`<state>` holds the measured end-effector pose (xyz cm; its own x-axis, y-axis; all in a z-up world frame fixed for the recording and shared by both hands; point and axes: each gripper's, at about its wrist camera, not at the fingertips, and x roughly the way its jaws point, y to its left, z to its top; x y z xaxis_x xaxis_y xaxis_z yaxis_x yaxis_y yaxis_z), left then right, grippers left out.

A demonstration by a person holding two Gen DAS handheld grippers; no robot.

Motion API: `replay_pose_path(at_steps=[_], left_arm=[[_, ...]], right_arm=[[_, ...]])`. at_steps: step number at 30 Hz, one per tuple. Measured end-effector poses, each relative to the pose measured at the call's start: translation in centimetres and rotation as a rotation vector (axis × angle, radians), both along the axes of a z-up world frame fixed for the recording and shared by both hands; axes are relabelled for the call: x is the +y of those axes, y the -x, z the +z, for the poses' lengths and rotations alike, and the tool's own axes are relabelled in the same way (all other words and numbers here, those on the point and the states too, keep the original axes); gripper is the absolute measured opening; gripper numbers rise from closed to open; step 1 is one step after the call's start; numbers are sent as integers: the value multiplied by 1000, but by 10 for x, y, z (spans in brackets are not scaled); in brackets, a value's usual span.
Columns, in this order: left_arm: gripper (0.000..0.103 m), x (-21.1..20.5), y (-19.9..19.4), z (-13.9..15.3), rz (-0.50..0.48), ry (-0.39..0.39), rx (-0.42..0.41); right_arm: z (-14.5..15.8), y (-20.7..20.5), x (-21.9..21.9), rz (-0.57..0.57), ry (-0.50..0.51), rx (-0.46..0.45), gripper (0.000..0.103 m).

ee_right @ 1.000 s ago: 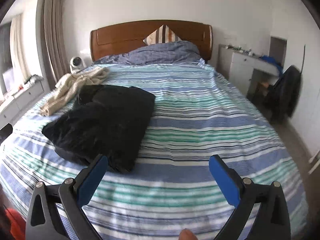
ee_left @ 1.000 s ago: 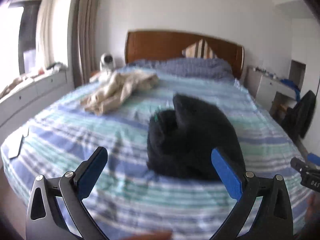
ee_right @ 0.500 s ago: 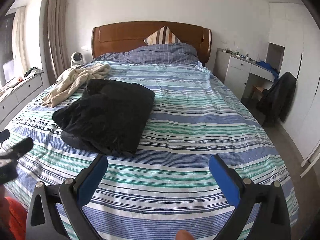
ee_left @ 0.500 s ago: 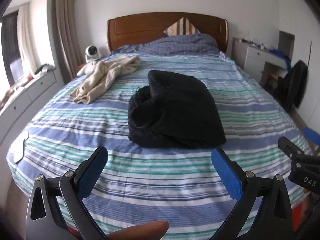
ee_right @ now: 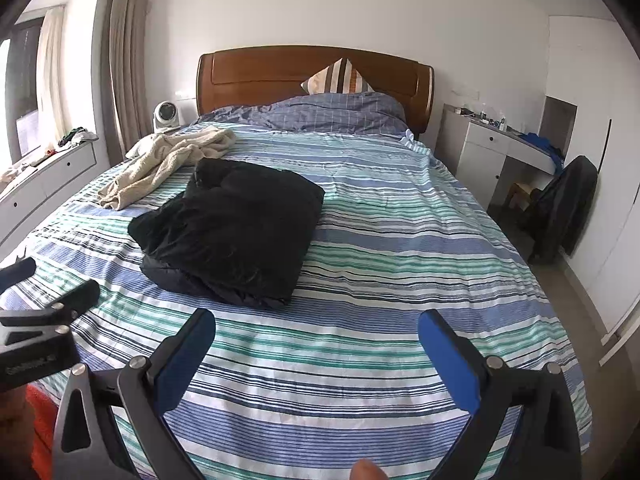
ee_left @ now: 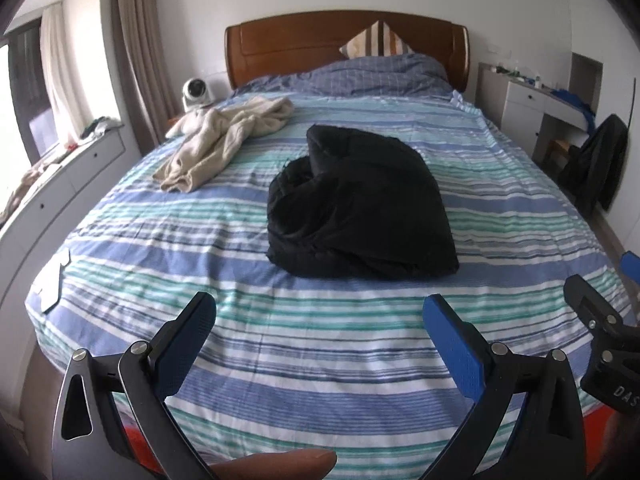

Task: Fold large clothes

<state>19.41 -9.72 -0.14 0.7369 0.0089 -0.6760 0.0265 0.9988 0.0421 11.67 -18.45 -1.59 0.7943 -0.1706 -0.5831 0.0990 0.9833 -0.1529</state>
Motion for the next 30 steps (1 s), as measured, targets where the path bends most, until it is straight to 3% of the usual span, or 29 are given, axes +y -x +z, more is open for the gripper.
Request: replay_pose_path(at_steps=[4,14,30], left_arm=[[103,0,2,1,-5,17,11],[103,-6,8,3,-5,-38,-23],[103,-2,9,9,-9,-18,-53]], right_arm=[[2,1,2,1,8,-5,103],[0,-1,0,-9,13,9,103],[2,2,0,5,0,16,103]])
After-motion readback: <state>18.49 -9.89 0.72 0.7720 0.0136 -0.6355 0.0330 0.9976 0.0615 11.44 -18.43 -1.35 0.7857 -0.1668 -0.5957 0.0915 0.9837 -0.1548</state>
